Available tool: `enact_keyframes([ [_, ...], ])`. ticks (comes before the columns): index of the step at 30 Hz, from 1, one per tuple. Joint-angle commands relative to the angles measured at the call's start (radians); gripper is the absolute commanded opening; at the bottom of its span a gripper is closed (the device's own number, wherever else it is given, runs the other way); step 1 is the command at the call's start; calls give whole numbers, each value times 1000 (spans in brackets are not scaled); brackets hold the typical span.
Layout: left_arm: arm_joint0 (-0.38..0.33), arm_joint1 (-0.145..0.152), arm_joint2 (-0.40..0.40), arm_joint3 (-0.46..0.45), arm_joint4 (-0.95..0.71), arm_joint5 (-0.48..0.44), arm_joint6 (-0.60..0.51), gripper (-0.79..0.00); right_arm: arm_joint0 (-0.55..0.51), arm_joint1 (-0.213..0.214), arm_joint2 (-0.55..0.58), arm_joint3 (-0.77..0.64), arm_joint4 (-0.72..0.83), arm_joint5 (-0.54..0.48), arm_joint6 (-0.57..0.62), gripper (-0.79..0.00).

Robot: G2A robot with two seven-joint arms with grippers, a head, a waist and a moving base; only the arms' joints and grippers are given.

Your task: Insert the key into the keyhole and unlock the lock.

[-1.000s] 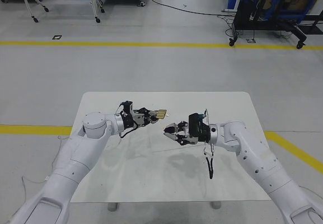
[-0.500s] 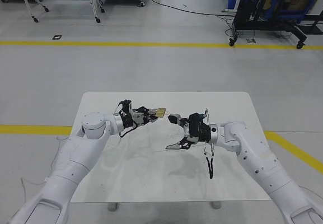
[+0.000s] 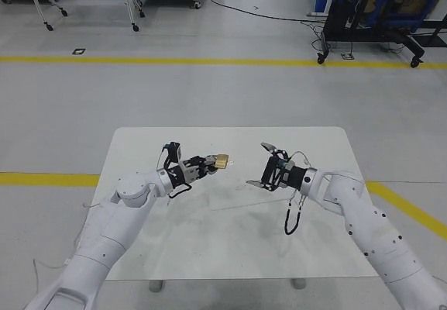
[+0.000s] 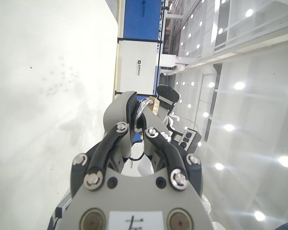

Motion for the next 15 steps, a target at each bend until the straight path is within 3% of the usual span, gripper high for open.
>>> enact_keyframes([
  [1,0,-1,6,-7,28,-4,12,-785,-19,7,0,-30,-86,2,6,-557],
  [8,17,5,-9,-3,65,-33,6,-785,-37,8,-17,-85,-145,5,46,-582],
  [9,23,6,-14,-4,68,-34,8,-785,-35,7,-23,-91,-145,-8,38,-606],
  [11,35,10,-26,-4,72,-39,10,-785,-25,7,-29,-89,-145,-36,20,-785],
  [15,58,16,-52,-13,65,-60,-3,-785,-12,4,-34,-82,-124,-48,63,-785],
])
